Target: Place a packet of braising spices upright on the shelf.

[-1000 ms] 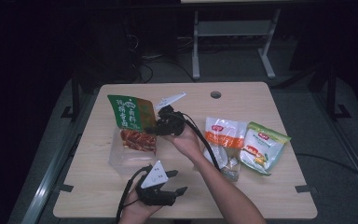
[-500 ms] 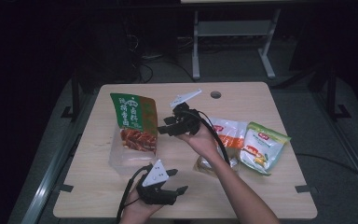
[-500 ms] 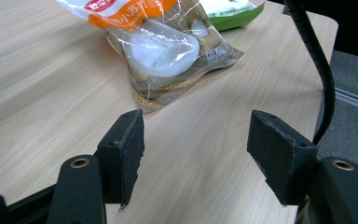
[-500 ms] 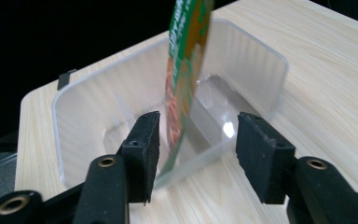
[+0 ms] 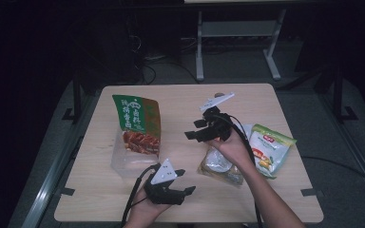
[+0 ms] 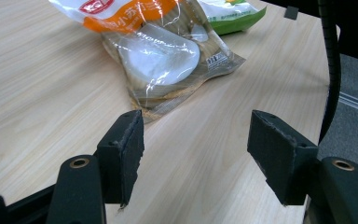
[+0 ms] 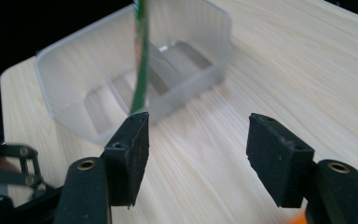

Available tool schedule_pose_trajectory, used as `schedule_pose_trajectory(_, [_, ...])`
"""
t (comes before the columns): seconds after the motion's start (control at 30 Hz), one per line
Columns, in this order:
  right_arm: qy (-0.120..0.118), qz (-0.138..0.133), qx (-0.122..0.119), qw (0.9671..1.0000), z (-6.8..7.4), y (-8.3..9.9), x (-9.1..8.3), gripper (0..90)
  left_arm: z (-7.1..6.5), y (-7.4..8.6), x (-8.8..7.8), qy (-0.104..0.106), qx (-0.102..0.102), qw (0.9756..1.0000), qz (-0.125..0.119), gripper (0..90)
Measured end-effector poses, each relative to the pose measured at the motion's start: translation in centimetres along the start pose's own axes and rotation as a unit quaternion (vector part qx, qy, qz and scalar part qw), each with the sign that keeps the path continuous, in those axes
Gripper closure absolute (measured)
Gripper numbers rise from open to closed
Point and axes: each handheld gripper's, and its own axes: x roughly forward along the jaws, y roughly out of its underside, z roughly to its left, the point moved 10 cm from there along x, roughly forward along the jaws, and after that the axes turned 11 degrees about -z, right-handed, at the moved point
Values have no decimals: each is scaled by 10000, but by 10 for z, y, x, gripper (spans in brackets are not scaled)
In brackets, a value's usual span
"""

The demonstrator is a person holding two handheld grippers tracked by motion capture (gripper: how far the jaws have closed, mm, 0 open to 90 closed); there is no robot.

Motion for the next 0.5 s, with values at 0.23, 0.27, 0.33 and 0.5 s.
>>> schedule_pose_trajectory(0.23, [297,23,273,9992,-21,19,-32,371,2,-7,18,-26,59,10000,56,360])
schedule_pose_trajectory(0.27, [339,17,288,9990,-24,22,-36,369,2,-7,21,-28,90,9999,77,361])
schedule_pose_trajectory(0.33, [425,32,317,9986,-30,29,-44,365,4,-9,28,-68,91,9999,96,366])
schedule_pose_trajectory(0.5, [600,110,501,9969,-44,45,-62,350,10,-13,47,-154,99,9997,179,380])
